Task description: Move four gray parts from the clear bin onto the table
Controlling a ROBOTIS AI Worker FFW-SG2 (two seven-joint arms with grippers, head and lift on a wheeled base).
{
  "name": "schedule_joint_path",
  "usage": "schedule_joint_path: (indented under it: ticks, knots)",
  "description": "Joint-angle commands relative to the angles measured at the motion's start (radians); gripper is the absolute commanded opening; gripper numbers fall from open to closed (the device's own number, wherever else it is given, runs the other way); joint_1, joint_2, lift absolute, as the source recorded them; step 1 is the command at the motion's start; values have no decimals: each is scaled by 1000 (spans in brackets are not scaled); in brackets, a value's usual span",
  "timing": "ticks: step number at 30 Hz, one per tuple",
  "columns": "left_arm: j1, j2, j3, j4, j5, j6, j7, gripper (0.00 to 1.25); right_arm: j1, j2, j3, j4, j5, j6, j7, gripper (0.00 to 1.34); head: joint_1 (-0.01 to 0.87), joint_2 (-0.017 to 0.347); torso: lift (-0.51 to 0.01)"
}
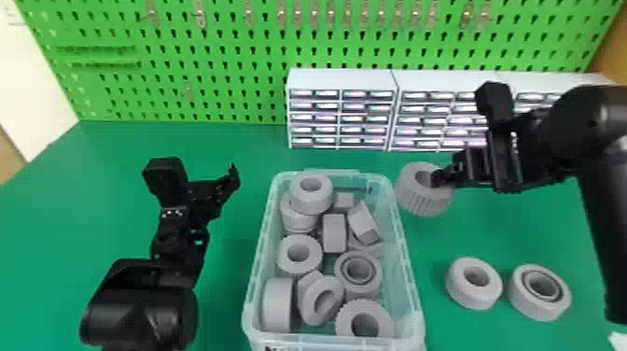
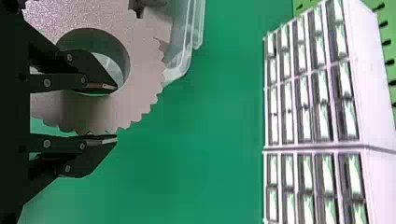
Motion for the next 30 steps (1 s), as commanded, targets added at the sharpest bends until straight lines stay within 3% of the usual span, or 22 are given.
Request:
schedule_joint_path:
  ticks: [1, 30]
  knots:
    - [0, 0, -1, 0, 0, 0, 0, 1152, 10, -1, -26, -1, 24, 2, 0, 433, 693, 72, -52]
    - [-3, 0, -4, 0, 0, 0, 0, 1152, 93, -15, -217, -1, 182, -12, 0, 433, 693, 72, -52]
